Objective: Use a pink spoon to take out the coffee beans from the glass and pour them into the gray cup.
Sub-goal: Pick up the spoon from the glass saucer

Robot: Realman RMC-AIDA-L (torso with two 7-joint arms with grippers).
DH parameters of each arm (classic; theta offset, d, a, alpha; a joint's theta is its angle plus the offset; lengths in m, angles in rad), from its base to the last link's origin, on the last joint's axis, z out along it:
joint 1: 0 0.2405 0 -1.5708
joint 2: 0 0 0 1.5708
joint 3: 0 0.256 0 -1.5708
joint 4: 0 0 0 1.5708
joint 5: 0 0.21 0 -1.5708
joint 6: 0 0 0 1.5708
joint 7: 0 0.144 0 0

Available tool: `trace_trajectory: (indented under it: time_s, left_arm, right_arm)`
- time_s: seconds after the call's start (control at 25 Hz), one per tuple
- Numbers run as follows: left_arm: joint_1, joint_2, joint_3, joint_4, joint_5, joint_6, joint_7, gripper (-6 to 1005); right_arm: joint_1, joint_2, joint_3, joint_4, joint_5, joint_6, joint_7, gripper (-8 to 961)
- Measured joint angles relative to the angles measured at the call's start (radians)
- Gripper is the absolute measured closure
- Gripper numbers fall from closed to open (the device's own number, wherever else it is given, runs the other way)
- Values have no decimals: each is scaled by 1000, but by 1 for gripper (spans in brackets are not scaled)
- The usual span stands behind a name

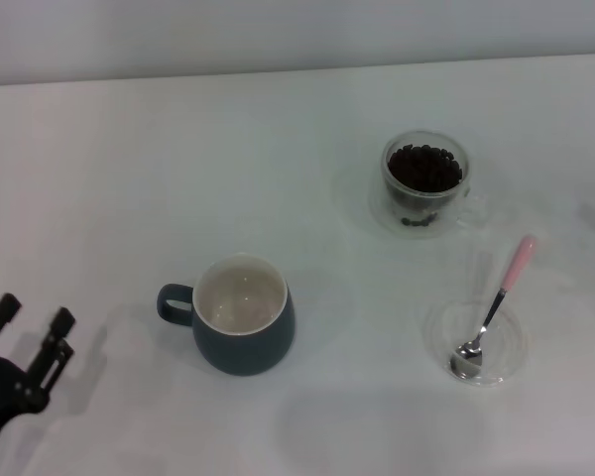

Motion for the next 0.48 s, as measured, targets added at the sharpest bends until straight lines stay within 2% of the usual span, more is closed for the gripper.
trace_trajectory:
  time_s: [0.12, 0.36, 0.48]
  left_arm:
    - [-10, 3, -5, 3, -46, -7, 1, 359]
    - [-47, 2, -52, 48, -142, -45, 2, 361]
    - [-67, 3, -61, 54, -176, -50, 2, 362]
  right_arm:
    - [27, 7, 0, 0, -81, 13, 73, 212]
    - [66, 43, -1, 1, -177, 8, 144, 212]
    - [72, 47, -4, -1, -202, -4, 157, 214]
